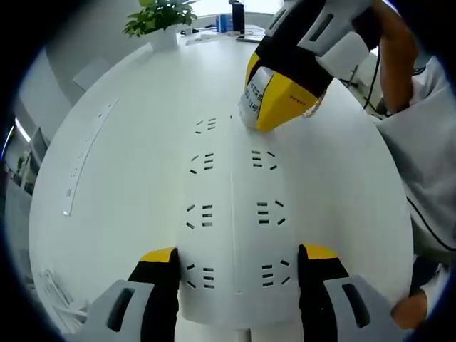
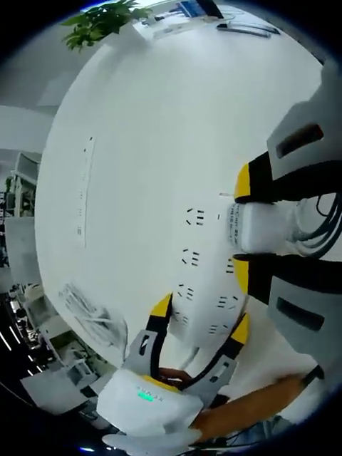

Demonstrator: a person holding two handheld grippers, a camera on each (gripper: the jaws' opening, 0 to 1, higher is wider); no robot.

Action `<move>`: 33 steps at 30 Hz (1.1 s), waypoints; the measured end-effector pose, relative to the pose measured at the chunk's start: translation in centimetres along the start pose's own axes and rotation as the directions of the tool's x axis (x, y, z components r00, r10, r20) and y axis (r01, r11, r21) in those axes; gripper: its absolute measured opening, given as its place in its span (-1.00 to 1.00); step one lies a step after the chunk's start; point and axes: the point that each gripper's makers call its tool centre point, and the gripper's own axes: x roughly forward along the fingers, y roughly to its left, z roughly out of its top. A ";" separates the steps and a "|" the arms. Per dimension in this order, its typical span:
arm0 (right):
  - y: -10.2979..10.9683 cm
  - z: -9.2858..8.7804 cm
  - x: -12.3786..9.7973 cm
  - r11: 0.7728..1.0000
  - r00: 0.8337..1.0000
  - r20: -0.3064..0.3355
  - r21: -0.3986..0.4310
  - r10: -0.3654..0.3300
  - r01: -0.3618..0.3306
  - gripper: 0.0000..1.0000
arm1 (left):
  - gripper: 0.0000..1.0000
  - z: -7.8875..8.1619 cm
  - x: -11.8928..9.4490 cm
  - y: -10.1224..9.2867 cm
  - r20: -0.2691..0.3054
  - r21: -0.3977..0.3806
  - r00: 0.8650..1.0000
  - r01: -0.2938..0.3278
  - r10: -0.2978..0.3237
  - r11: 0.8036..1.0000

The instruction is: Straighten the power strip on the desk, plug the charger into it

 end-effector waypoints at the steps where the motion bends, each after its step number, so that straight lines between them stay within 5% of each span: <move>1: 0.0 0.0 0.0 1.000 1.000 0.004 -0.002 0.000 0.000 -0.46 | 0.36 0.0 0.0 0.0 0.000 -0.001 1.000 0.000 0.000 1.000; 9: -0.1 0.1 0.2 0.999 0.999 0.009 -0.003 0.038 -0.038 -0.44 | 0.37 -0.1 0.0 0.6 0.000 -0.007 1.000 0.001 -0.001 1.000; 15: 0.3 0.0 0.0 0.989 0.995 0.038 -0.122 0.093 -0.088 -0.39 | 0.37 -0.1 0.0 0.7 0.004 -0.008 1.000 0.002 -0.002 1.000; 18: 0.9 0.9 -0.8 0.972 0.979 0.119 -0.188 0.165 -0.141 -0.29 | 0.37 -0.1 0.0 0.7 0.005 -0.009 1.000 0.003 -0.003 1.000; 24: 2.4 2.6 -4.5 0.920 0.892 0.271 -0.255 0.362 -0.297 -0.23 | 0.37 0.0 0.0 0.7 0.008 -0.010 1.000 0.004 -0.004 1.000; 27: 3.2 3.4 -6.5 0.864 0.809 0.362 -0.389 0.463 -0.321 -0.21 | 0.37 0.0 0.0 0.7 0.009 -0.011 1.000 0.004 -0.004 1.000; 29: 3.5 3.5 -7.9 0.821 0.733 0.422 -0.467 0.533 -0.328 -0.17 | 0.37 0.0 0.0 0.6 0.009 -0.011 1.000 0.003 -0.003 1.000; 31: 2.7 3.5 -8.4 0.821 0.700 0.462 -0.465 0.545 -0.332 -0.03 | 0.37 0.0 0.0 0.4 0.009 -0.011 1.000 0.003 -0.003 1.000; 33: 2.1 4.0 -9.3 0.801 0.630 0.520 -0.511 0.577 -0.311 -0.04 | 0.37 0.1 0.0 0.3 0.009 -0.012 1.000 0.003 -0.003 1.000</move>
